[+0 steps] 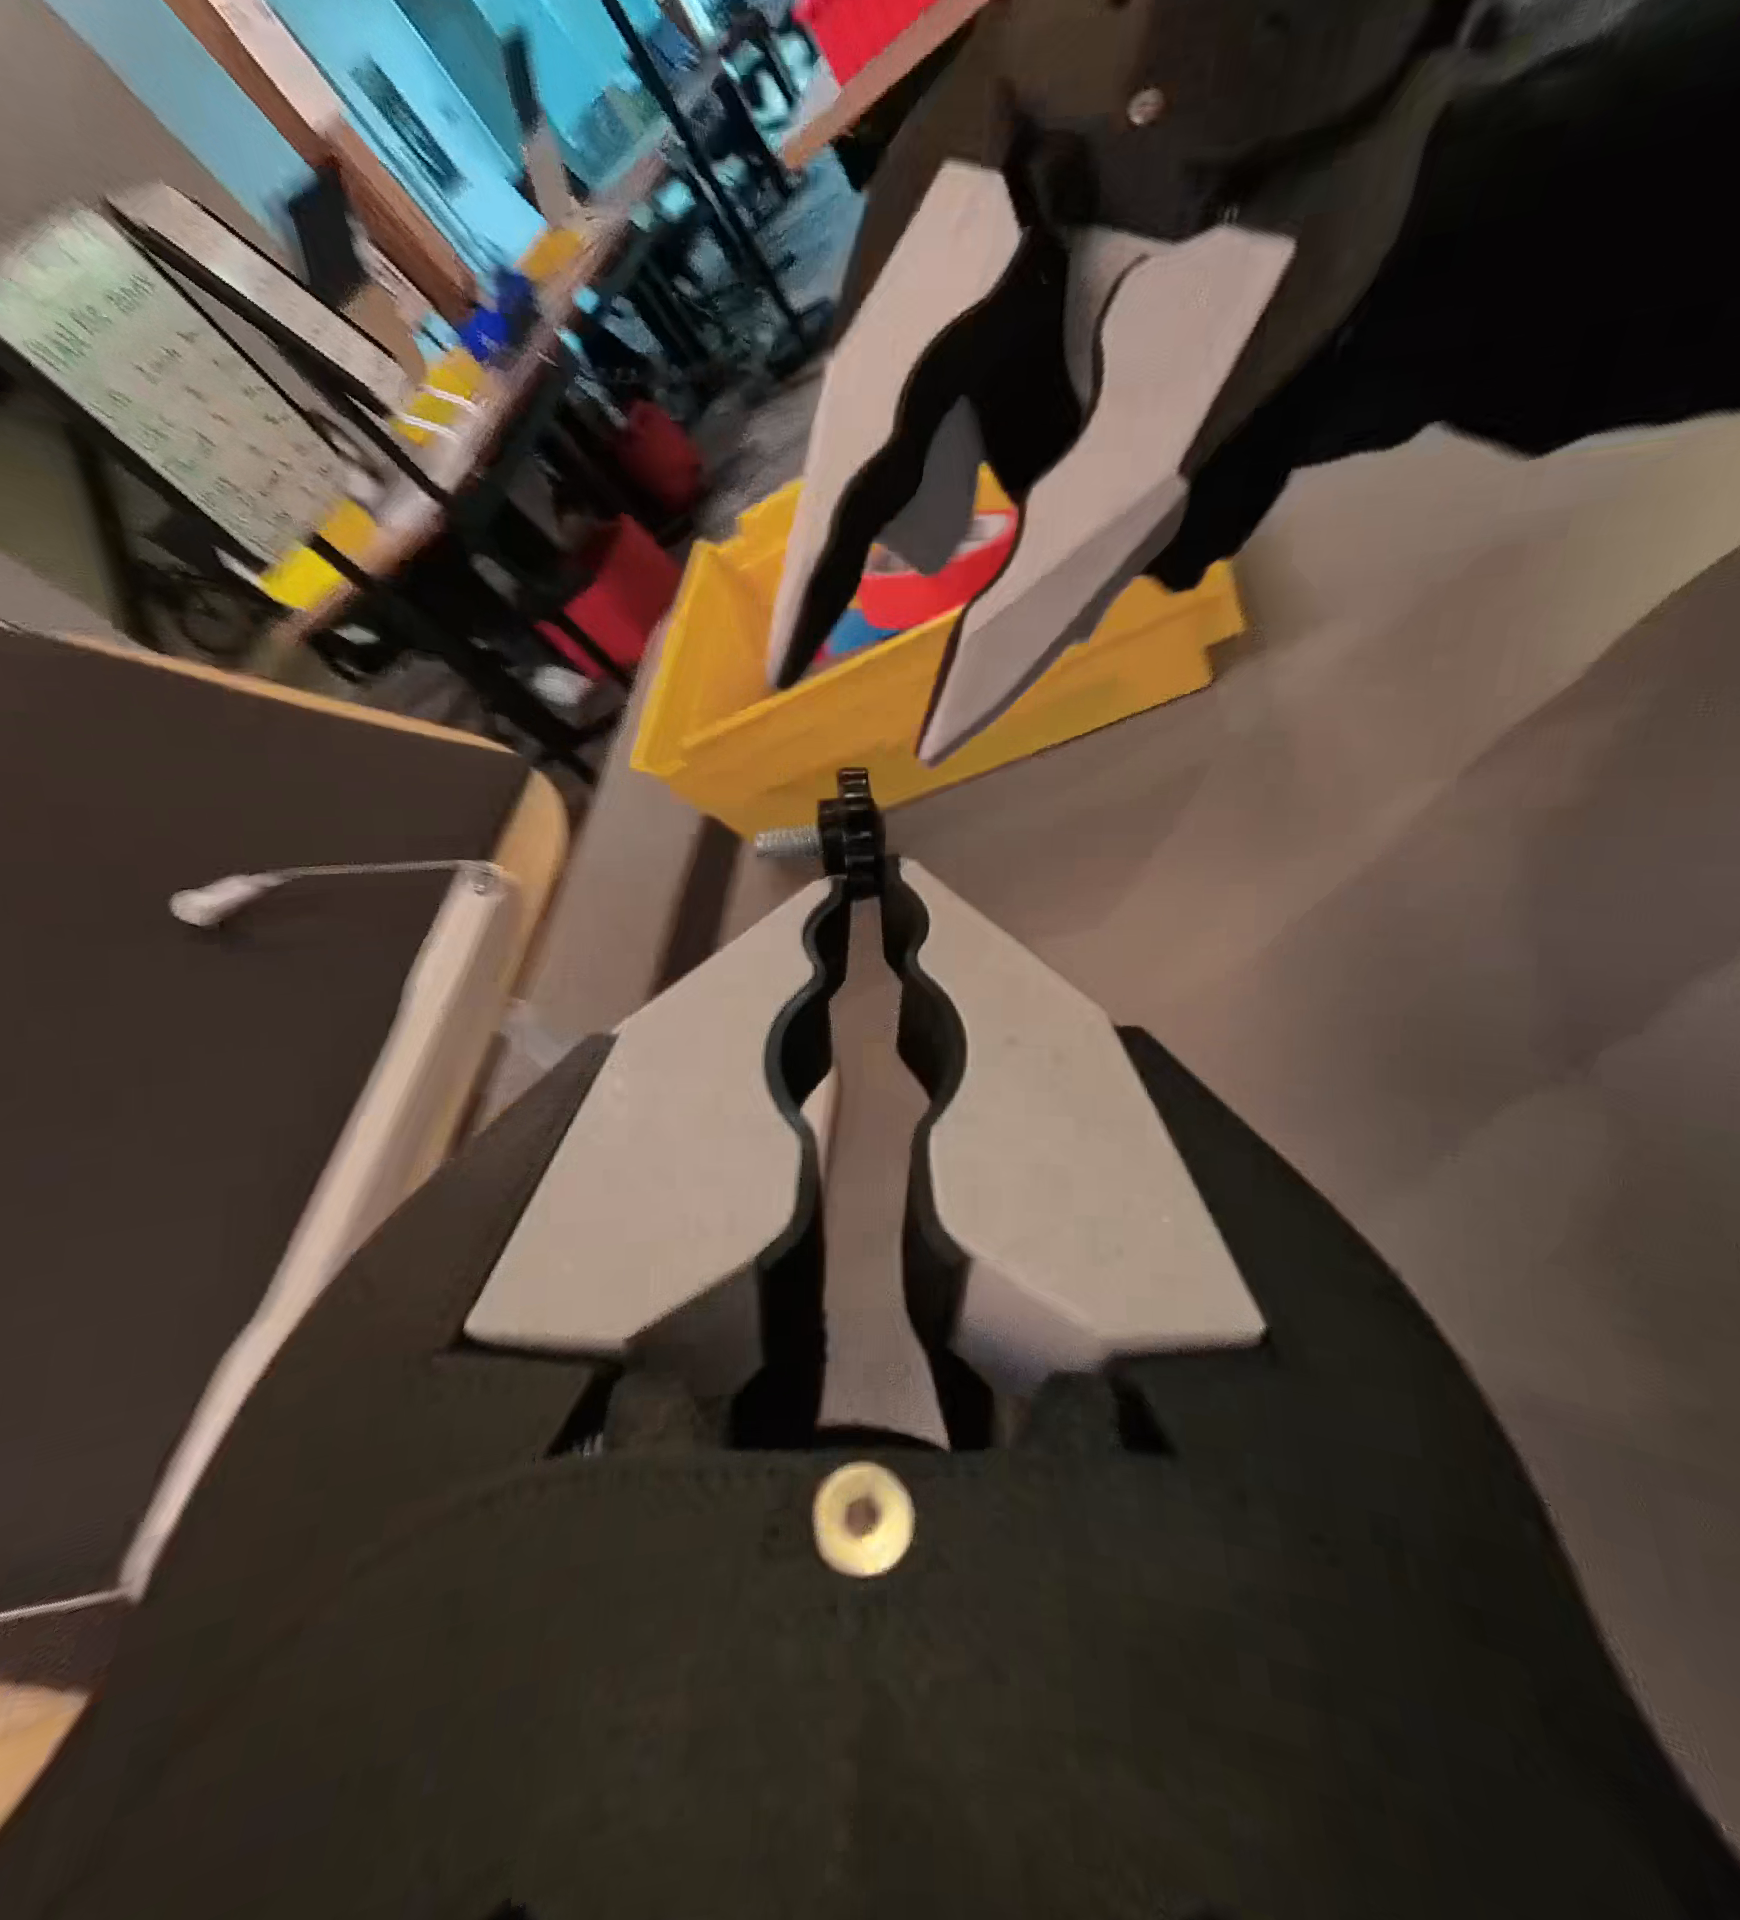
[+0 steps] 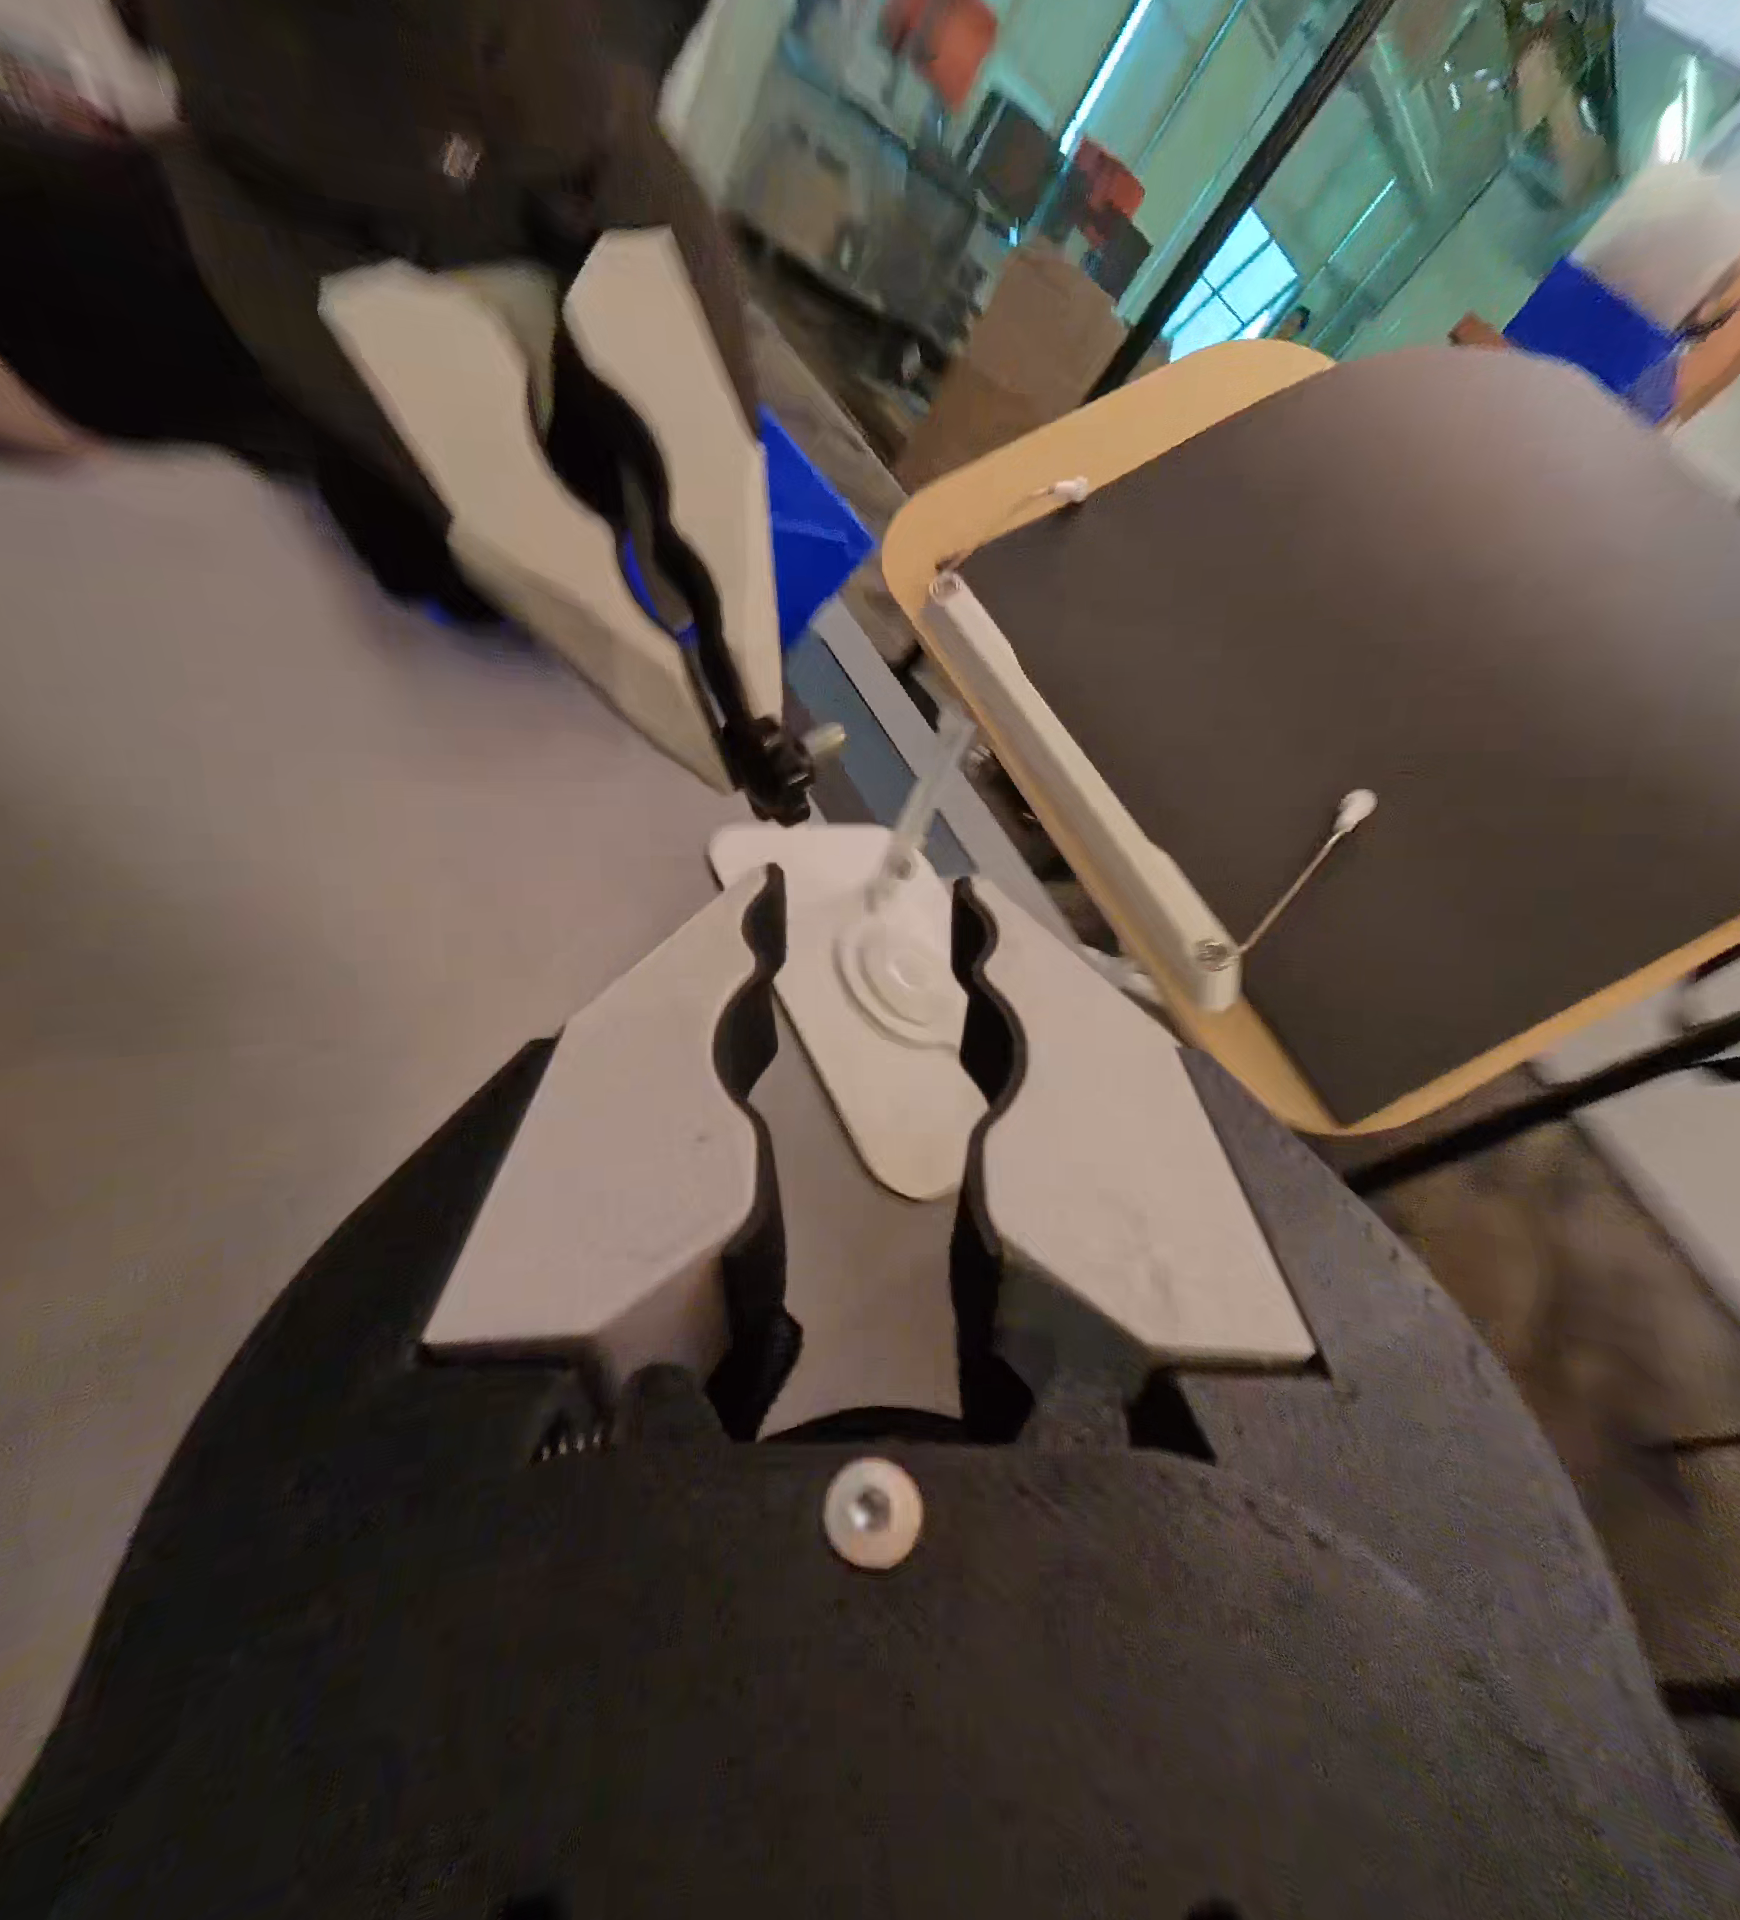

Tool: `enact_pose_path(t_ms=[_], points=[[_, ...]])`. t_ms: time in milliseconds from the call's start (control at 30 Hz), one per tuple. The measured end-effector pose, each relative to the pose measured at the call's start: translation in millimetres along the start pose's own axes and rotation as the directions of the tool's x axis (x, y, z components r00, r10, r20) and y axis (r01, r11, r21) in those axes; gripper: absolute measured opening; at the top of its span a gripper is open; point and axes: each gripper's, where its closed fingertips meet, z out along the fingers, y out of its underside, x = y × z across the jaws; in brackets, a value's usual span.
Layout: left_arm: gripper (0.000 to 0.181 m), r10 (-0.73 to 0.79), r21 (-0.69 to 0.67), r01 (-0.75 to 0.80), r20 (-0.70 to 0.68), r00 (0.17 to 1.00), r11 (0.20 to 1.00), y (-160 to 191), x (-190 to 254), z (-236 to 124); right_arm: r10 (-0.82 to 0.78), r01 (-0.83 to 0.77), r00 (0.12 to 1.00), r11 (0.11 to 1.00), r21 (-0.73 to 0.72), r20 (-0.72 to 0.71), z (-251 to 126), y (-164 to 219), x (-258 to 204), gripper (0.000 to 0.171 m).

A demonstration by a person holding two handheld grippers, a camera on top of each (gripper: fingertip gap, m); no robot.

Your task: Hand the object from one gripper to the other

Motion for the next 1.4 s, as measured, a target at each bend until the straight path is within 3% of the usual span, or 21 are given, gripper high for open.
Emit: enact_pose_path(t_ms=[100, 233, 300, 400, 533, 667, 833, 1100, 1400], points=[[0.004, -0.112, -0.026, 0.111, -0.077, 0.991, 0.994, 3.9, 5.3, 0.0, -0.258, 0.254, 0.966, 0.958, -0.134, -0.009, 6.5, 7.4, -6.4, 0.024], [0.004, -0.219, -0.098, 0.207, -0.139, 0.966, 0.973, 16.7, 10.8, 2.3, -0.45, 0.439, 0.893, 0.878, -0.192, -0.021, 13.0, 6.0, -12.8, 0.02], [0.004, -0.305, -0.065, 0.298, -0.154, 0.94, 0.952, 14.1, 7.0, 1.6, -0.565, 0.542, 0.823, 0.814, -0.21, -0.062, 14.3, 1.7, -12.1, 0.022], [0.004, -0.475, -0.007, 0.495, -0.298, 0.828, 0.869, 1.9, 10.1, -4.4, -0.703, 0.672, 0.7, 0.707, -0.221, -0.121, 16.6, -4.9, -14.0, 0.03], [0.004, -0.617, 0.031, 0.713, -0.476, 0.626, 0.7, -12.4, 7.2, -13.8, -0.806, 0.774, 0.554, 0.591, -0.227, -0.208, 18.1, -12.6, -13.9, 0.037], [0.003, -0.666, -0.005, 0.814, -0.578, 0.472, 0.581, -14.3, 10.5, -12.6, -0.848, 0.817, 0.471, 0.523, -0.242, -0.243, 19.8, -14.7, -9.3, 0.039], [0.003, -0.688, -0.029, 0.873, -0.628, 0.363, 0.487, -14.7, 12.1, -7.4, -0.895, 0.87, 0.381, 0.432, -0.237, -0.233, 18.1, -14.5, -7.1, 0.027], [0.003, -0.708, -0.055, 0.912, -0.65, 0.277, 0.407, -10.8, 11.6, -0.8, -0.923, 0.899, 0.321, 0.367, -0.238, -0.212, 19.1, -5.1, -8.0, 0.022], [0.005, -0.713, -0.066, 0.93, -0.662, 0.231, 0.363, -9.6, 12.4, 3.8, -0.921, 0.895, 0.344, 0.38, -0.236, -0.181, 20.8, -1.4, -6.1, 0.021]])
